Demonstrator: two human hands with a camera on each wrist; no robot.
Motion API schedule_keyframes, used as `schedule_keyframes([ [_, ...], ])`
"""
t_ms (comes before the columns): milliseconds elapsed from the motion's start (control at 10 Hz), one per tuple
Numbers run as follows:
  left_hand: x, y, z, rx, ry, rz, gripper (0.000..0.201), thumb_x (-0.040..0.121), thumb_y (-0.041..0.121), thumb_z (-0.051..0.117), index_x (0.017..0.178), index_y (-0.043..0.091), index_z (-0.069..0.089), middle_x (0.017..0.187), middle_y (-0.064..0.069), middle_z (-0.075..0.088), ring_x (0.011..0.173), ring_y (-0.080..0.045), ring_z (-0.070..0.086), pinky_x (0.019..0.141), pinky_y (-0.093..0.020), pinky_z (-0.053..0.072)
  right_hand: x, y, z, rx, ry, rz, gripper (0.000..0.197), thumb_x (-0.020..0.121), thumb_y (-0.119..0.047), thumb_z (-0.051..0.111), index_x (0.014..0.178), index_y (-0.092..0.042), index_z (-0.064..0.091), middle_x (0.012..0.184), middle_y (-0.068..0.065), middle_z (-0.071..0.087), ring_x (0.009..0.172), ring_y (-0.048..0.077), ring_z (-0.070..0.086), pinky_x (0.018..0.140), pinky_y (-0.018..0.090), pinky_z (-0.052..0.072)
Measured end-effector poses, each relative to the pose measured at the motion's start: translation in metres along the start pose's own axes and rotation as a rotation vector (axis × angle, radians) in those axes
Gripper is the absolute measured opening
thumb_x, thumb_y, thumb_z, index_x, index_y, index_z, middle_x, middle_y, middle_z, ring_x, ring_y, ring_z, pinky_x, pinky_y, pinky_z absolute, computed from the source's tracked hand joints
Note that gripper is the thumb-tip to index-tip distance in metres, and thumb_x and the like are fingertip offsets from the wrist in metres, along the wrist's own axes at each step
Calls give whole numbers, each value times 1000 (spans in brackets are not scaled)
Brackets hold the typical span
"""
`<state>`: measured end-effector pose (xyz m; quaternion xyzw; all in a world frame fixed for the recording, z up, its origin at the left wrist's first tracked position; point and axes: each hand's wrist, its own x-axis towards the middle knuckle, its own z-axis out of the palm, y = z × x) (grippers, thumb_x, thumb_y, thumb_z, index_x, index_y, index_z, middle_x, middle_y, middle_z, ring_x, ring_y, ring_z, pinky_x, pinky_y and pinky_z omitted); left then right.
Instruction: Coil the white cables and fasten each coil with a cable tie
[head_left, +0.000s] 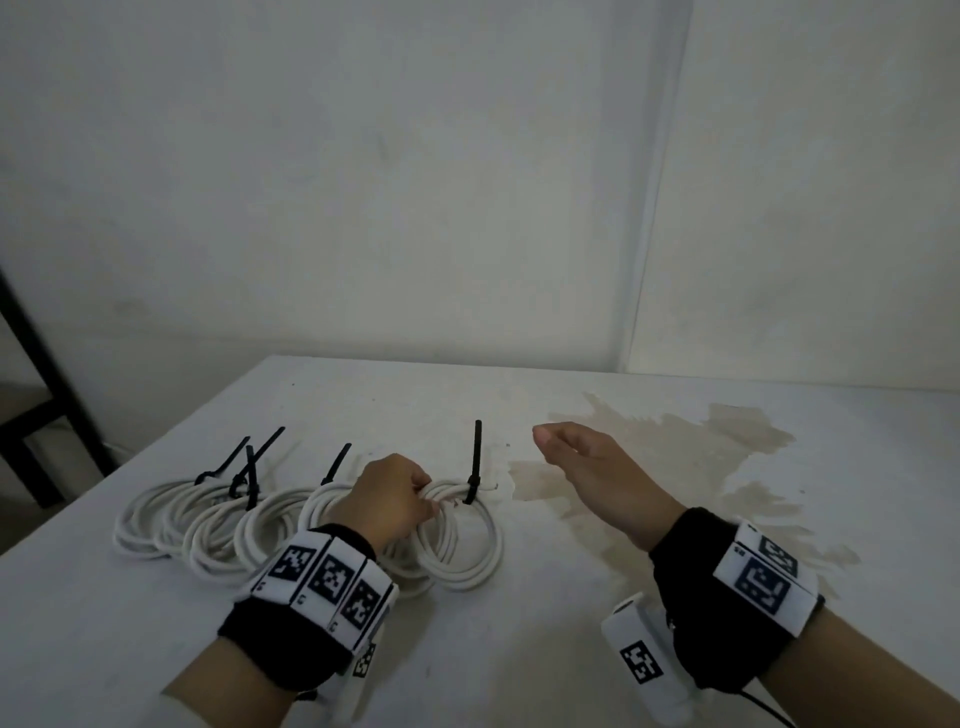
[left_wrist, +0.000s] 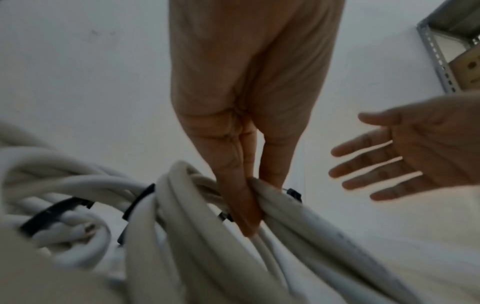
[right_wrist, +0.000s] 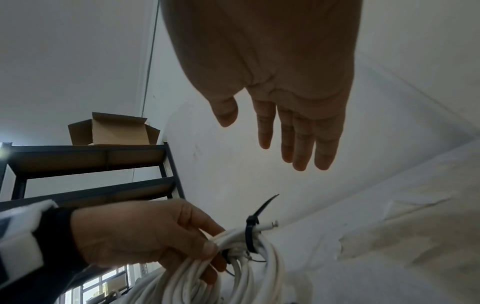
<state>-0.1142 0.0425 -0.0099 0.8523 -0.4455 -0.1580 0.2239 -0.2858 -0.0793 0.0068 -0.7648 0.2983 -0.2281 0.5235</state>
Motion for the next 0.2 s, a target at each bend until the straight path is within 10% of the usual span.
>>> schedule_keyframes([
  [200, -4, 4, -15, -85, 180, -119, 43, 83, 27, 68, 119, 6, 61, 114, -13, 65, 103, -24, 62, 91, -28, 46, -13, -11, -30, 8, 94, -59, 22, 93, -34, 49, 109, -22, 58, 94, -24, 54, 86, -15, 48, 69, 1, 38],
])
